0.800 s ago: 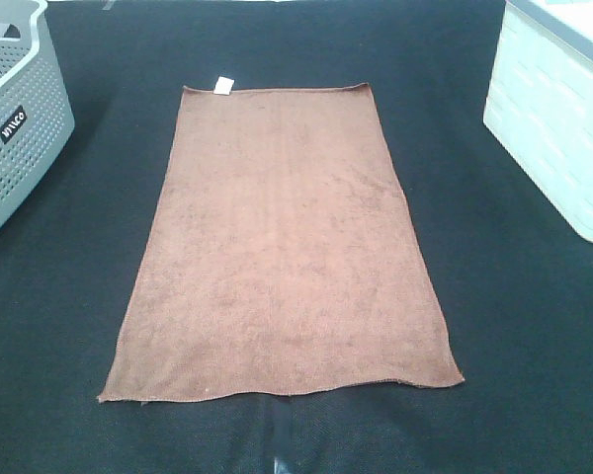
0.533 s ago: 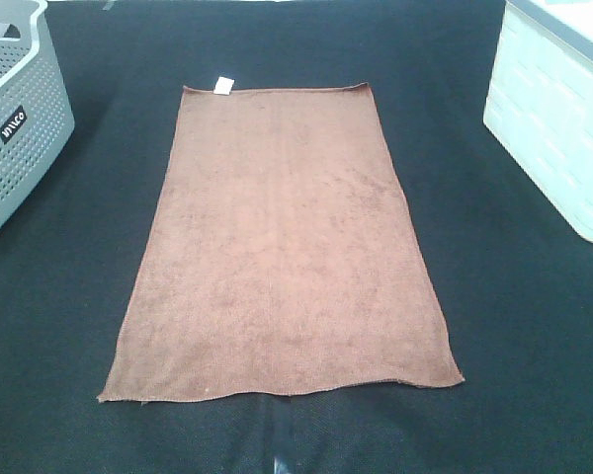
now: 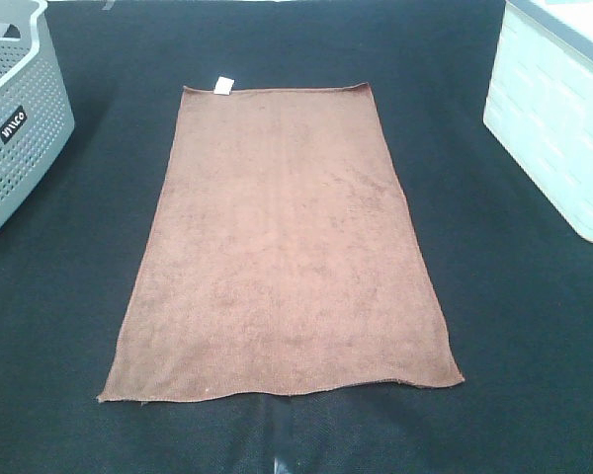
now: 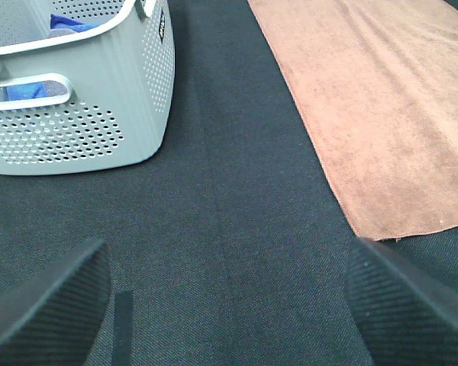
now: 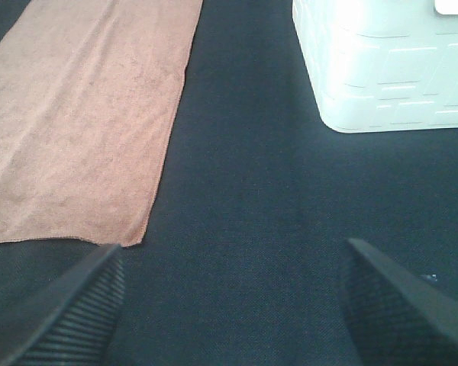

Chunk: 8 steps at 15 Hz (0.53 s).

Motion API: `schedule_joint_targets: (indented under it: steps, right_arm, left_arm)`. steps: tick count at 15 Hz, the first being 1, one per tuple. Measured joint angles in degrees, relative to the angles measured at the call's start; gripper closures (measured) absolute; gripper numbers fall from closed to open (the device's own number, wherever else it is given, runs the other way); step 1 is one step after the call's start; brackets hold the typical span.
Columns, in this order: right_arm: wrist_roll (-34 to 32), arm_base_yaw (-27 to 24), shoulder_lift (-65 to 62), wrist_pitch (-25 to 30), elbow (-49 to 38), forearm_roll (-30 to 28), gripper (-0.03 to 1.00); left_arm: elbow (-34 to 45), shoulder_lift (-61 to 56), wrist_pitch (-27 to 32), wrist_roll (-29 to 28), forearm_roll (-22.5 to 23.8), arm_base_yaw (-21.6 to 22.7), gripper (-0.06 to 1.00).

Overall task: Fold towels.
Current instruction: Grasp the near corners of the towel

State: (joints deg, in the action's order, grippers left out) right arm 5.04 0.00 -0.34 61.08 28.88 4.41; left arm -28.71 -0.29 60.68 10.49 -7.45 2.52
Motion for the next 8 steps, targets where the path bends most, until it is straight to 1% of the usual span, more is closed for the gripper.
schedule_joint_targets:
  steps: [8]
  right_arm:
    - [0.0, 0.0, 0.0, 0.0, 0.0, 0.0, 0.23]
  left_arm:
    - [0.0, 0.0, 0.0, 0.0, 0.0, 0.0, 0.14]
